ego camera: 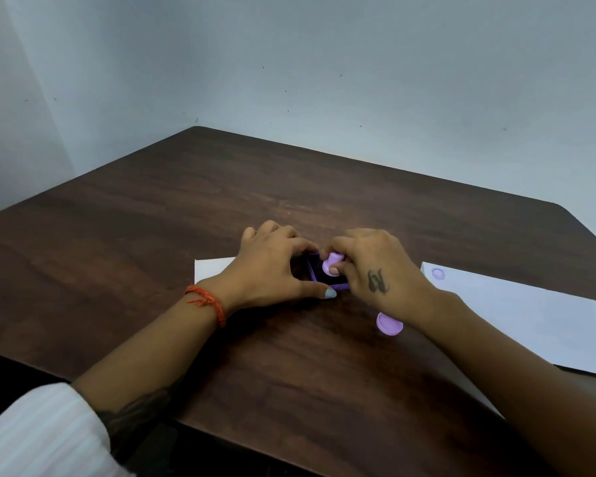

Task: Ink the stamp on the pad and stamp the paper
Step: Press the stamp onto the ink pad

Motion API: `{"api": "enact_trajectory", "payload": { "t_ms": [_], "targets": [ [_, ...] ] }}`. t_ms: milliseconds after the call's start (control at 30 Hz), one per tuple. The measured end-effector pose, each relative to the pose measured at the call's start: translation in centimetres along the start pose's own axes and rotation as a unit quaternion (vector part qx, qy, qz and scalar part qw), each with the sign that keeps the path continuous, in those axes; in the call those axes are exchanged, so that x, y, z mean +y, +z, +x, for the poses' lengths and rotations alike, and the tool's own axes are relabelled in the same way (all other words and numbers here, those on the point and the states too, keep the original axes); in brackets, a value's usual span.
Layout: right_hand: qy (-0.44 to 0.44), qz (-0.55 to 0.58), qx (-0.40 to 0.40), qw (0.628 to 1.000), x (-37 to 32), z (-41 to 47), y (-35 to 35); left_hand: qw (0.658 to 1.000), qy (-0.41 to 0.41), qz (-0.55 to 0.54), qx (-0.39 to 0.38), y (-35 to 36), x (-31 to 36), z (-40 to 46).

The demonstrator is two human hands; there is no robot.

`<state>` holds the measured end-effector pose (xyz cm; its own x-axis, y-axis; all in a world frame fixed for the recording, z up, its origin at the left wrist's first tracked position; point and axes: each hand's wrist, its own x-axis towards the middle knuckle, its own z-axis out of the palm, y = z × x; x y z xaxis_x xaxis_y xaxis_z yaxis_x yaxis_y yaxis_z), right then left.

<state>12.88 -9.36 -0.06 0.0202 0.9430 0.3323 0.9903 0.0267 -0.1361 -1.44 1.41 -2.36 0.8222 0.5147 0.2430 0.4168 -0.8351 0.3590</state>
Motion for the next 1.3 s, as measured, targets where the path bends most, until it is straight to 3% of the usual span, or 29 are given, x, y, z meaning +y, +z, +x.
{"api": "enact_trajectory", "payload": {
  "t_ms": [300,533,667,800,933,1167,1300],
  "targets": [
    [0.09,0.12,0.002,0.989,0.2,-0.1,-1.7,1.0,-0.008,0.001,0.017,-0.3,0.4,-0.3],
    [-0.006,0.008,-0.069,0.998,1.1,0.0,-2.4,1.0,0.009,-0.018,0.008,-0.2,0.5,-0.3],
    [0.011,0.027,-0.077,0.997,1.1,0.2,-2.5,0.998,0.03,-0.049,-0.009,-0.3,0.8,-0.3],
    [0.05,-0.006,-0.03,0.998,0.3,-0.2,-1.4,0.996,0.011,-0.086,0.021,-0.4,1.1,-0.2],
    [0.096,-0.012,0.001,0.995,-0.3,-0.1,-0.7,0.997,-0.007,-0.079,0.001,-0.7,1.4,-0.2],
    [0.049,0.046,-0.054,0.996,0.5,-0.2,-2.3,0.997,-0.024,-0.078,-0.013,-0.5,1.0,-0.2],
    [0.084,0.042,-0.009,0.996,0.0,-0.1,-1.4,0.996,-0.022,-0.083,-0.014,-0.6,1.0,-0.4]
  ]
}}
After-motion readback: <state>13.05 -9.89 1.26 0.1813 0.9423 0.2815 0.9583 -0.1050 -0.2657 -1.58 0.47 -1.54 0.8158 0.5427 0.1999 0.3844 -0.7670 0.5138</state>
